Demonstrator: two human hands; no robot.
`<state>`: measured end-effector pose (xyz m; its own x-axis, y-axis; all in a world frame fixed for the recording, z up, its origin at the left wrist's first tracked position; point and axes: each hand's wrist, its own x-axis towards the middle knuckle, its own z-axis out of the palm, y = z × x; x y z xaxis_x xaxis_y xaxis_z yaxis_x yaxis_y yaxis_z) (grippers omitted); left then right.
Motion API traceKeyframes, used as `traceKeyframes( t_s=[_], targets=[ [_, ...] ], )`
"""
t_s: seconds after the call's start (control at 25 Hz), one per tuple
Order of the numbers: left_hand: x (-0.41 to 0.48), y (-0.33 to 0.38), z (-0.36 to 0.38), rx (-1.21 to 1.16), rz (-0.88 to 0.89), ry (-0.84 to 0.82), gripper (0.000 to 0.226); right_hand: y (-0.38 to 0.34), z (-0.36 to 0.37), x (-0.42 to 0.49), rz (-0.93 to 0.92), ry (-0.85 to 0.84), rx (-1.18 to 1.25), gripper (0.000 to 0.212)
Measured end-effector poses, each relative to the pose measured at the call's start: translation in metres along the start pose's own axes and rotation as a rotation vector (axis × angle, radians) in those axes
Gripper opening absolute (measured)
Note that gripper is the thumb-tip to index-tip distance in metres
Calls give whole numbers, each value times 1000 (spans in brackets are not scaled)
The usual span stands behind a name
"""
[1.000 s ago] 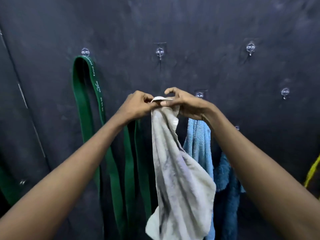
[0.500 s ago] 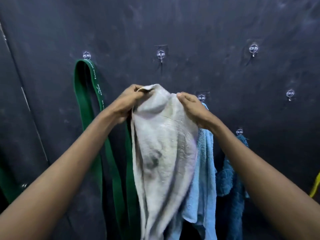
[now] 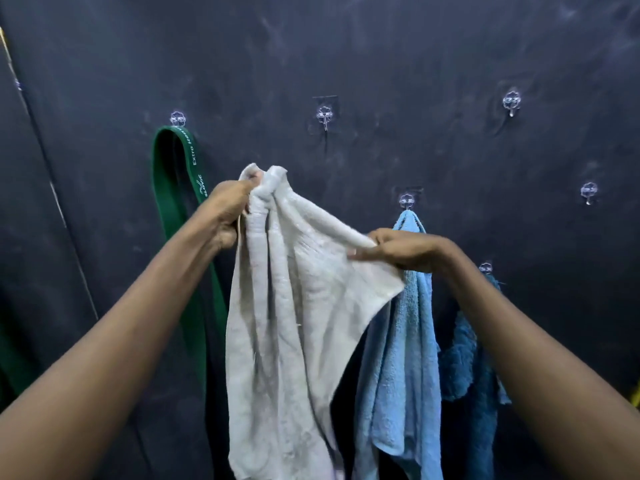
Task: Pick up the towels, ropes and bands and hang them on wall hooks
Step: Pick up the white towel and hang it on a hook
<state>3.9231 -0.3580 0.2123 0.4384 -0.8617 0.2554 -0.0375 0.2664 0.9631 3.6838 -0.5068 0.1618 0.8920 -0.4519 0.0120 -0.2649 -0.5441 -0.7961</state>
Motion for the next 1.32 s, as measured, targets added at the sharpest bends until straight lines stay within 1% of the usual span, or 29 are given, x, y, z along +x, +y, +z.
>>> traceKeyframes(
  t_s=[0.08, 0.12, 0.16, 0.24, 0.28, 0.36, 0.44, 0.48, 0.52, 0.56, 0.6, 0.64, 0.72, 0.76, 0.84, 0.88, 0.96, 1.04, 1.12, 1.2, 1.28, 1.32],
  targets=[
    [-2, 9, -6, -8, 17, -50, 25, -7, -7, 9, -172, 246, 317, 26],
    [-3, 14, -6, -5, 39, -95, 31, -16, -12, 15, -251, 371, 453, 29],
    [-2, 19, -3, -9, 79, -126, 33, -27, -17, 19, -315, 461, 574, 28],
    [1, 35, 6, -12, 226, -106, 22, -49, -31, 22, -399, 555, 740, 18],
    [4, 45, 12, -6, 306, -85, 19, -59, -39, 22, -404, 607, 759, 14],
    [9, 66, 22, 35, 421, -41, 18, -76, -57, 24, -387, 779, 722, 10],
    [20, 88, 31, 48, 498, 19, 19, -94, -72, 29, -424, 957, 692, 14],
    [27, 99, 35, 30, 538, 46, 18, -103, -78, 31, -485, 1060, 622, 19],
    [34, 108, 39, 15, 588, 76, 16, -111, -84, 35, -568, 1155, 494, 23],
    [44, 114, 42, 43, 656, 128, 17, -117, -87, 39, -633, 1220, 313, 25],
    [53, 119, 43, 144, 738, 198, 19, -122, -90, 43, -660, 1245, 107, 28],
    [61, 119, 43, 296, 812, 261, 22, -125, -90, 47, -650, 1255, -110, 31],
    [67, 109, 43, 601, 880, 339, 25, -121, -87, 56, -647, 1233, -457, 32],
    [70, 99, 42, 701, 887, 370, 26, -115, -84, 61, -638, 1218, -581, 29],
    [73, 80, 39, 789, 875, 414, 31, -98, -71, 65, -583, 1217, -736, 23],
    [74, 72, 38, 806, 862, 421, 30, -88, -66, 66, -575, 1238, -776, 24],
    [71, 58, 38, 836, 831, 428, 21, -76, -59, 70, -623, 1298, -805, 27],
    [66, 47, 41, 861, 783, 439, 35, -74, -55, 72, -635, 1303, -796, 28],
    [59, 35, 47, 854, 749, 465, 39, -77, -47, 74, -564, 1273, -783, 31],
    [57, 26, 52, 828, 674, 470, 44, -79, -38, 74, -529, 1258, -727, 27],
    [58, 27, 55, 773, 535, 389, 45, -80, -35, 73, -533, 1230, -671, 25],
    [58, 31, 55, 737, 460, 325, 43, -81, -34, 73, -533, 1211, -648, 28]
  ],
)
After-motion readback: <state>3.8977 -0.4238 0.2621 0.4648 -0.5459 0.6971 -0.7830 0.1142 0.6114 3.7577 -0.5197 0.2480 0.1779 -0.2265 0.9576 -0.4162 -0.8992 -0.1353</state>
